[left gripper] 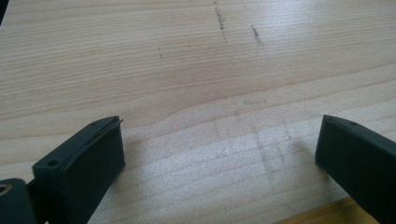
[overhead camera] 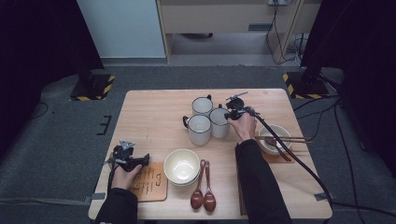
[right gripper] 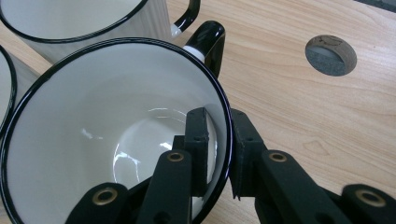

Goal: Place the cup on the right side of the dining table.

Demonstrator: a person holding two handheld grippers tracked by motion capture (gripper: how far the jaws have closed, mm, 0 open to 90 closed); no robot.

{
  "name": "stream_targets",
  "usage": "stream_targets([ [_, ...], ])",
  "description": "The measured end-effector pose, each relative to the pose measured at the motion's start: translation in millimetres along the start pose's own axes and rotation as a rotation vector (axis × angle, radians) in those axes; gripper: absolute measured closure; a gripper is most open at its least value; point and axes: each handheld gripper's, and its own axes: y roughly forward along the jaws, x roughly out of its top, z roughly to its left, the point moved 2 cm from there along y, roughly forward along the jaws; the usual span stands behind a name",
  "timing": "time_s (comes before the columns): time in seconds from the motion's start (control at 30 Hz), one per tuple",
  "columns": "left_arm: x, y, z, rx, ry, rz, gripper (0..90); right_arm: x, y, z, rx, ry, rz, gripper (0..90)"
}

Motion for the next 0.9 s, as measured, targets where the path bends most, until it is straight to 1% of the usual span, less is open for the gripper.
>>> stream_targets([
  [0.07, 0.0, 0.0, 0.0, 0.000, 0.000, 0.000, 0.2, -0.8, 1.3, 0.0, 0.002, 0.005, 0.016, 77.4],
  [0.2, 0.0, 0.0, 0.0, 0.000, 0.000, 0.000, 0.2, -1.7, 2.7, 0.6, -0.002, 0.005, 0.014, 79.0],
  [0.37, 0.0, 0.0, 0.0, 0.000, 0.000, 0.000, 0.2, -1.1, 2.8, 1.1, -0.007, 0.016, 0.016, 80.1],
  [0.43, 0.0, 0.0, 0.0, 0.000, 0.000, 0.000, 0.2, -1.1, 2.2, 1.0, -0.011, 0.021, 0.018, 80.3],
  [0.63, 0.0, 0.0, 0.0, 0.000, 0.000, 0.000, 0.2, -3.1, -2.3, -1.2, -0.012, 0.018, 0.049, 80.7],
  [0.67, 0.0, 0.0, 0.0, 0.000, 0.000, 0.000, 0.3, -3.6, -2.8, -1.8, -0.015, 0.020, 0.046, 80.7],
  [0.77, 0.0, 0.0, 0.0, 0.000, 0.000, 0.000, 0.2, -5.2, -4.2, -3.1, -0.003, 0.040, 0.044, 80.9],
  [0.9, 0.0, 0.0, 0.0, 0.000, 0.000, 0.000, 0.2, -7.7, -7.4, -7.0, 0.034, 0.074, 0.027, 81.2],
])
